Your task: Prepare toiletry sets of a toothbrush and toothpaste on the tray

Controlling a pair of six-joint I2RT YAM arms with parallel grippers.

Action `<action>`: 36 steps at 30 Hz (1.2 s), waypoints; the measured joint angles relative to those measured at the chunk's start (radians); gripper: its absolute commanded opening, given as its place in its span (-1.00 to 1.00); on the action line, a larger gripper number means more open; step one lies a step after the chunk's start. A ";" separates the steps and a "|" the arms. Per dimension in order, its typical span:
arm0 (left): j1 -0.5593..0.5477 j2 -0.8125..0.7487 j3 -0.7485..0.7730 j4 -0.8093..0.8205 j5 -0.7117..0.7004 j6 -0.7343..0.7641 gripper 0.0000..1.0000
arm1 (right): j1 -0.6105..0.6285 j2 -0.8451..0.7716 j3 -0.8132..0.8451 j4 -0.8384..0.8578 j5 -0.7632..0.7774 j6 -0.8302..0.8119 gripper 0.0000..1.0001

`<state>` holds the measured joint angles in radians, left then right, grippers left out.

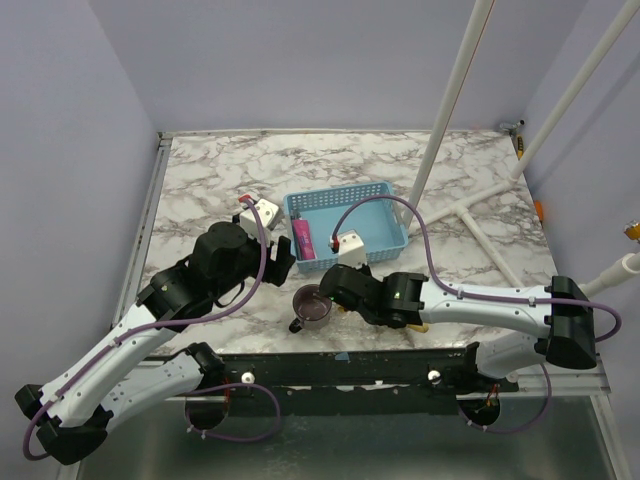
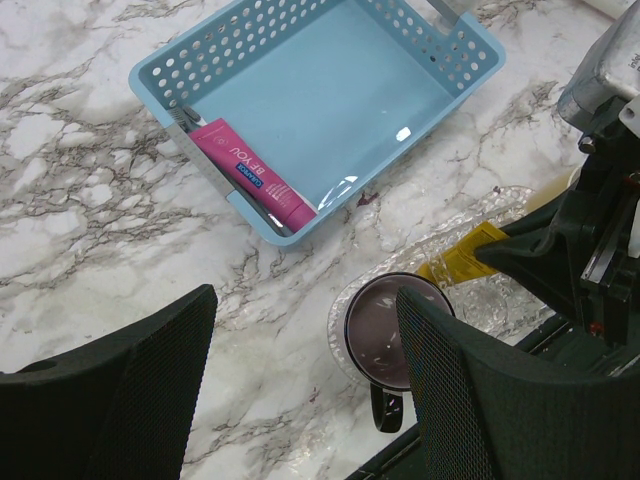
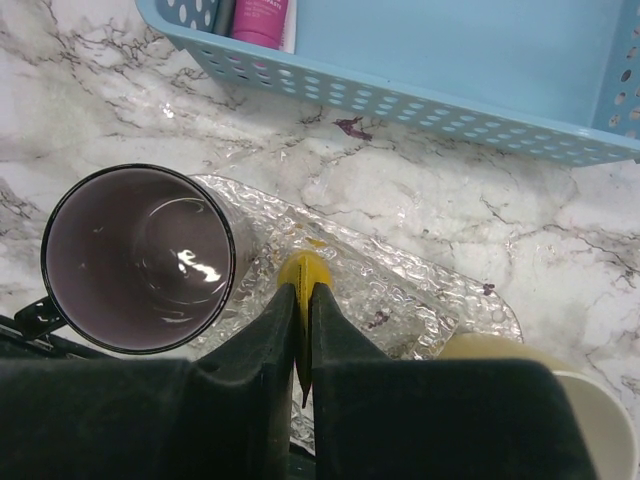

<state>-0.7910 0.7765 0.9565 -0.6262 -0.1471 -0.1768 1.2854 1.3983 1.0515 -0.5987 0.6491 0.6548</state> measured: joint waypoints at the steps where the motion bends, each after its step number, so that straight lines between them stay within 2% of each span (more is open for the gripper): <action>1: 0.000 0.000 0.000 0.000 0.000 0.000 0.45 | 0.000 0.000 0.000 0.000 0.000 0.000 -0.73; 14: 0.000 0.003 0.000 0.000 0.000 0.000 0.45 | 0.000 0.011 0.002 0.014 0.000 0.002 -0.29; 24: 0.000 0.003 0.000 0.000 0.000 0.000 0.45 | 0.000 0.006 0.084 -0.001 -0.001 -0.005 -0.07; 36: 0.000 0.002 0.000 0.000 -0.003 0.000 0.46 | -0.047 0.040 0.277 -0.007 -0.024 -0.087 -0.02</action>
<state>-0.7910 0.7788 0.9565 -0.6266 -0.1501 -0.1768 1.2381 1.4387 1.3281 -0.6060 0.6250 0.5682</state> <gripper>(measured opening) 0.727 0.475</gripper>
